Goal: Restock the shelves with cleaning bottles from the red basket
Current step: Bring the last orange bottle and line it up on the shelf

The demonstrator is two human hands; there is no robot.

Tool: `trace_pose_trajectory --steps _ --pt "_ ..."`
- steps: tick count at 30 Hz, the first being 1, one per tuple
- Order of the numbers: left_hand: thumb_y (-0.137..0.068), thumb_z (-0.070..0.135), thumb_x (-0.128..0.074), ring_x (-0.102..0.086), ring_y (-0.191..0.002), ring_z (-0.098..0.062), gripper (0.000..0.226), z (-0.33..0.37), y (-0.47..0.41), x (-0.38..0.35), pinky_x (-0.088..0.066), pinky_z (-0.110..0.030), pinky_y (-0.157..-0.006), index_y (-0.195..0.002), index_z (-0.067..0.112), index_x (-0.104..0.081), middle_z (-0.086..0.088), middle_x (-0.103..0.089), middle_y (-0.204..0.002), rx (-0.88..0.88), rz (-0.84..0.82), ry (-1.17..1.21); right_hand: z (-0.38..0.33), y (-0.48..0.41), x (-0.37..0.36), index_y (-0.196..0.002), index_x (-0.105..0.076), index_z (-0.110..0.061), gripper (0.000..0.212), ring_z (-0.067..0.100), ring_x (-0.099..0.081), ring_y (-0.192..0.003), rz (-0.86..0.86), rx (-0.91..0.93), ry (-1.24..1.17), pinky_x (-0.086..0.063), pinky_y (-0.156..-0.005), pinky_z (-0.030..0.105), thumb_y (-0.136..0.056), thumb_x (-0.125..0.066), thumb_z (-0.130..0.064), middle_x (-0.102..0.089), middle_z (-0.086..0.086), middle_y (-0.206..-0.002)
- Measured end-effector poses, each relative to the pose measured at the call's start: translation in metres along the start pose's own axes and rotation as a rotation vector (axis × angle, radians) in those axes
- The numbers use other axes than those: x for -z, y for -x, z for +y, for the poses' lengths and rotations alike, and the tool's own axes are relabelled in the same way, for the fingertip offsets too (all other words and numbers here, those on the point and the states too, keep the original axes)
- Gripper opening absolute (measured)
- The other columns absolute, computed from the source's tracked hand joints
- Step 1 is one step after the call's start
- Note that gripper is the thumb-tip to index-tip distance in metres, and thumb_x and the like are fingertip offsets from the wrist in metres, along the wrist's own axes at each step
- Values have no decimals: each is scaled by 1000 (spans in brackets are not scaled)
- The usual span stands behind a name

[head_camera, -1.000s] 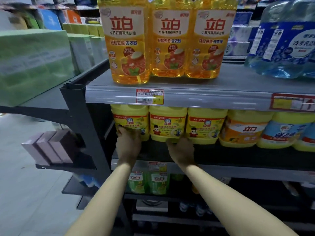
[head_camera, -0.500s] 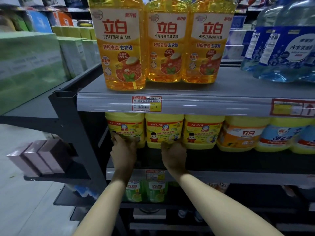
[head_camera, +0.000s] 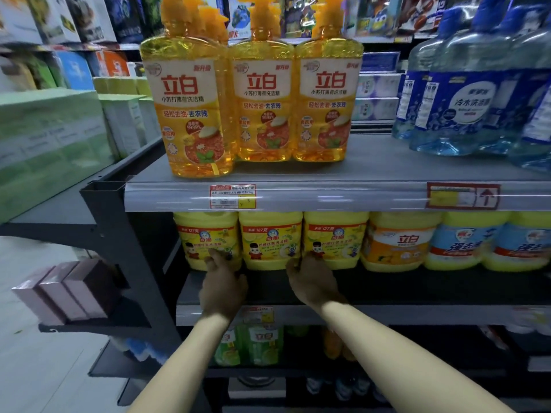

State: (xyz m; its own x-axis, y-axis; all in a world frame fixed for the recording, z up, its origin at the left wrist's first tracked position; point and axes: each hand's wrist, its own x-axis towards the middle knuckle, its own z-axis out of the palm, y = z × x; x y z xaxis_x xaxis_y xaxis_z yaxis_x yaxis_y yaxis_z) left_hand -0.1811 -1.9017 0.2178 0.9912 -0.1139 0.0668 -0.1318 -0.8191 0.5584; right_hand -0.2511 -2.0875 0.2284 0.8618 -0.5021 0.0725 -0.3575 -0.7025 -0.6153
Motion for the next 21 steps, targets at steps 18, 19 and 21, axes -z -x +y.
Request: trace_pose_trajectory --steps 18,19,21 --pt "-94 45 -65 -72 -93 -35 28 51 -3 -28 -53 -37 -71 -107 21 -71 -6 -75 -97 -282 -57 -64 85 4 72 -106 -62 -26 21 35 -69 -89 164 -80 -33 -55 -78 40 -100 -63 -46 -72 5 -98" --pt "-93 46 -66 -72 -89 -34 27 51 -5 -30 -54 -37 -70 -102 20 -70 -4 -74 -92 -267 -50 -52 85 4 70 -112 -63 -26 27 34 -71 -93 167 -79 -50 -58 -81 42 -97 -66 -48 -74 5 -102" --pt "-93 46 -65 -71 -81 -29 26 50 -8 -33 -57 -38 -68 -93 20 -67 0 -70 -84 -253 -35 -22 84 2 66 -123 -63 -25 41 33 -72 -100 168 -81 -65 -60 -85 44 -93 -72 -51 -75 3 -109"
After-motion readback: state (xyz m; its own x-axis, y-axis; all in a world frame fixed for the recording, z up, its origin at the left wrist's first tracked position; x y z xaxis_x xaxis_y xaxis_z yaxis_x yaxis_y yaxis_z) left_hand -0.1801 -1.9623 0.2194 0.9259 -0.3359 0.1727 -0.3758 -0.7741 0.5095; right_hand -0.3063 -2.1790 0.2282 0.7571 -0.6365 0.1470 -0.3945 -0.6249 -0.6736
